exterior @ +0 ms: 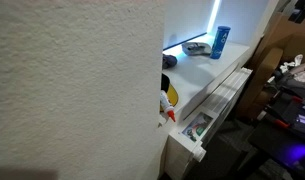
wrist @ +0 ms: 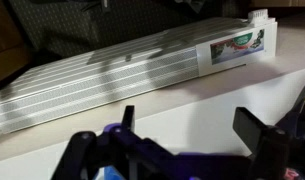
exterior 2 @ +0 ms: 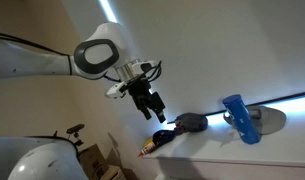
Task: Move the blue cup to the left
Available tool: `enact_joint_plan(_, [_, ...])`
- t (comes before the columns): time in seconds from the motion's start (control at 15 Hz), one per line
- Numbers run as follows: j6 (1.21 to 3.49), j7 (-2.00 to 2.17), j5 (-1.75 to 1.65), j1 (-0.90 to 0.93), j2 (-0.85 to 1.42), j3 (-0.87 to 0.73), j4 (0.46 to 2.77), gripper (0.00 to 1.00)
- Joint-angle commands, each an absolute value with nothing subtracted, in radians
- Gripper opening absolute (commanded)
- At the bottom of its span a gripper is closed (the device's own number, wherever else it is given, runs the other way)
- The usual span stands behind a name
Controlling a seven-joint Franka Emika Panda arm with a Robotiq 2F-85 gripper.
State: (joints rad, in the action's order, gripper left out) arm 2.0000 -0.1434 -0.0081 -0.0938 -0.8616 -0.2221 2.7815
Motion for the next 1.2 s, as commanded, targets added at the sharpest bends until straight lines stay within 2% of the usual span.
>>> enact_joint_plan(0.0, [1.996,-0.152,0.002,-0.106,-0.857,-0.211,2.785,1.00])
enact_joint_plan(0.2, [2.046,-0.117,-0.039,-0.148,-0.820,-0.202,2.734,1.00])
enact_joint_plan(0.47, [2.127,-0.079,-0.011,-0.113,-0.628,-0.219,2.539,1.00])
enact_joint_plan(0.53, [2.119,-0.091,-0.026,-0.135,-0.759,-0.207,2.650,1.00])
enact_joint_plan(0.93, [2.155,-0.045,-0.029,-0.149,-0.558,-0.196,2.500,1.00])
enact_joint_plan(1.13, [2.287,0.001,0.004,-0.165,-0.403,-0.238,2.412,1.00])
